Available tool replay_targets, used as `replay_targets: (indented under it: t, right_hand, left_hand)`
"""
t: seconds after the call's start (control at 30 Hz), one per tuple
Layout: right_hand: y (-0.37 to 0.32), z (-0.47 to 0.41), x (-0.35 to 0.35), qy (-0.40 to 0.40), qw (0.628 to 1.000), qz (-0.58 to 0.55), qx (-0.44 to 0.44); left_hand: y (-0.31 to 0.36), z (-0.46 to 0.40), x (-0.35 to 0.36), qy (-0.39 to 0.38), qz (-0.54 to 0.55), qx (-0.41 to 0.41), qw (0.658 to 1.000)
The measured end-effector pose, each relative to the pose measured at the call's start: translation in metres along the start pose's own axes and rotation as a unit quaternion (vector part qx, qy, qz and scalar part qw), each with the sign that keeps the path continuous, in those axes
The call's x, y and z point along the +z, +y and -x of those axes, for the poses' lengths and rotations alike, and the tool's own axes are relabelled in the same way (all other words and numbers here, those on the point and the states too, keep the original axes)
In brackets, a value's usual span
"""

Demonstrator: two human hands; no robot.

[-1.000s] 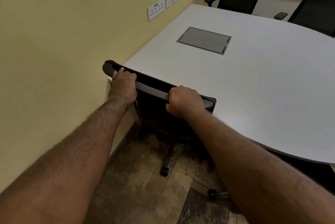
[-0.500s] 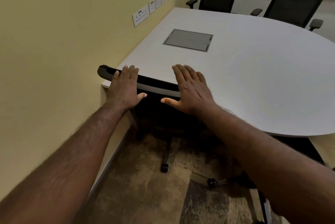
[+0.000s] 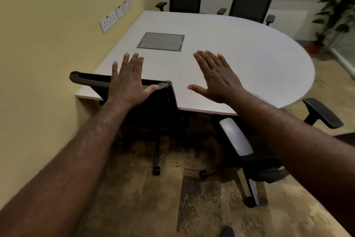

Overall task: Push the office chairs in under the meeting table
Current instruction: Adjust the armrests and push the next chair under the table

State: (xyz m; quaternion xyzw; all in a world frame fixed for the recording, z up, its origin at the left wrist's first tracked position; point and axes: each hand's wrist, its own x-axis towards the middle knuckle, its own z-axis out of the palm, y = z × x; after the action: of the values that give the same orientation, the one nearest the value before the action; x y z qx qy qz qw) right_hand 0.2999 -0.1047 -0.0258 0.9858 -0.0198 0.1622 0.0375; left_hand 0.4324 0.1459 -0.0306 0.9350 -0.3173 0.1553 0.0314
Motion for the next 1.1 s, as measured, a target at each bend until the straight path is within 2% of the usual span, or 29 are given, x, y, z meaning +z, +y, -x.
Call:
replay_targets:
  t: [0.13, 0.4, 0.47, 0.6, 0.77, 0.97, 1.1]
  right_hand:
    - [0.041, 0.048, -0.023, 0.005, 0.999, 0.011, 0.04]
    - [0.12, 0.134, -0.052, -0.01, 0.996, 0.013, 0.093]
    - [0.151, 0.17, -0.06, -0.015, 0.994, 0.014, 0.104]
    - [0.183, 0.205, -0.06, -0.027, 0.993, 0.006, 0.116]
    - [0.257, 0.278, -0.067, -0.043, 0.99, 0.003, 0.135]
    - [0.314, 0.334, -0.068, -0.056, 0.987, -0.003, 0.154]
    - [0.337, 0.355, -0.062, -0.066, 0.983, 0.0, 0.174]
  left_hand:
    - [0.055, 0.006, -0.012, 0.019, 0.029, 0.032, 0.999]
    - [0.161, 0.019, -0.019, 0.007, 0.041, 0.077, 0.996]
    - [0.209, 0.027, -0.019, -0.003, 0.042, 0.09, 0.995]
    - [0.259, 0.04, -0.014, -0.015, 0.048, 0.103, 0.993]
    - [0.367, 0.052, -0.008, -0.032, 0.074, 0.121, 0.989]
    - [0.439, 0.052, 0.004, -0.04, 0.106, 0.137, 0.984]
    - [0.465, 0.048, 0.016, -0.064, 0.112, 0.147, 0.981]
